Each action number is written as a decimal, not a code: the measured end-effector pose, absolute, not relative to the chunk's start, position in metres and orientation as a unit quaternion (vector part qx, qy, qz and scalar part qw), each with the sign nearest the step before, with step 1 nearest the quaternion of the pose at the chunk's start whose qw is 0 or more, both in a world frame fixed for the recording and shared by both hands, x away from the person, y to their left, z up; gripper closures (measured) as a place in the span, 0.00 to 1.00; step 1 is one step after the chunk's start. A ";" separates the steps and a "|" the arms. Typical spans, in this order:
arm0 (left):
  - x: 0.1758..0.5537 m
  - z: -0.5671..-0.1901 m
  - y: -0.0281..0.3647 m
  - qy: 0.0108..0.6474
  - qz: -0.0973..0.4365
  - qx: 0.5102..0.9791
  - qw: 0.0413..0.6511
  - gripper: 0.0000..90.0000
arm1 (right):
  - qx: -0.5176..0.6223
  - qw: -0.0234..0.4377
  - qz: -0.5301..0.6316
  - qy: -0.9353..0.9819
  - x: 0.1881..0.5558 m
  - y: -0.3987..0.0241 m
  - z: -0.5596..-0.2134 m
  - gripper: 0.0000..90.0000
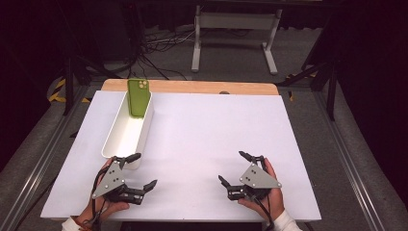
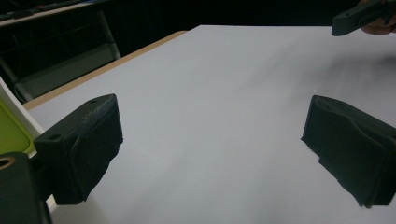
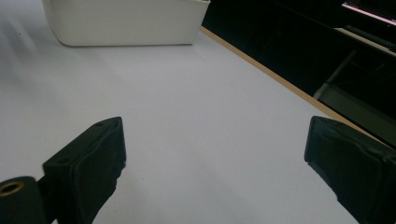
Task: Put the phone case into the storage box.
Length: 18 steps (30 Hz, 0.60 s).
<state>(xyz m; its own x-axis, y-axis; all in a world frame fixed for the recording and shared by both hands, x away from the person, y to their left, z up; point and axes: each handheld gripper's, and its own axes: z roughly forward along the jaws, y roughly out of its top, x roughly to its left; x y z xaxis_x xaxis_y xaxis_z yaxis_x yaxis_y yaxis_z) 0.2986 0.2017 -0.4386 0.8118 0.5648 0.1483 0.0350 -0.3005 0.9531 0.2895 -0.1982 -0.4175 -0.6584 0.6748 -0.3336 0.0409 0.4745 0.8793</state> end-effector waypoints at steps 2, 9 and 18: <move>0.299 -0.438 0.202 0.192 0.240 0.770 0.559 0.06 | 0.226 0.345 0.458 0.788 0.289 -0.198 -0.418 0.07; 0.297 -0.438 0.200 0.185 0.233 0.774 0.559 0.06 | 0.216 0.348 0.449 0.794 0.288 -0.195 -0.420 0.08; 0.298 -0.438 0.200 0.183 0.228 0.774 0.562 0.06 | 0.219 0.350 0.450 0.792 0.288 -0.194 -0.419 0.11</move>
<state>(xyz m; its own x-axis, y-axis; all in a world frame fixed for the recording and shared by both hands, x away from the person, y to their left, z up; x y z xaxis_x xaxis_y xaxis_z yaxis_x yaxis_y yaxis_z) 0.2981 0.1997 -0.4376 0.8293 0.5390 0.1475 0.0268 -0.3020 0.9529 0.2877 -0.1938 -0.4187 -0.6587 0.6622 -0.3571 0.0325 0.4993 0.8658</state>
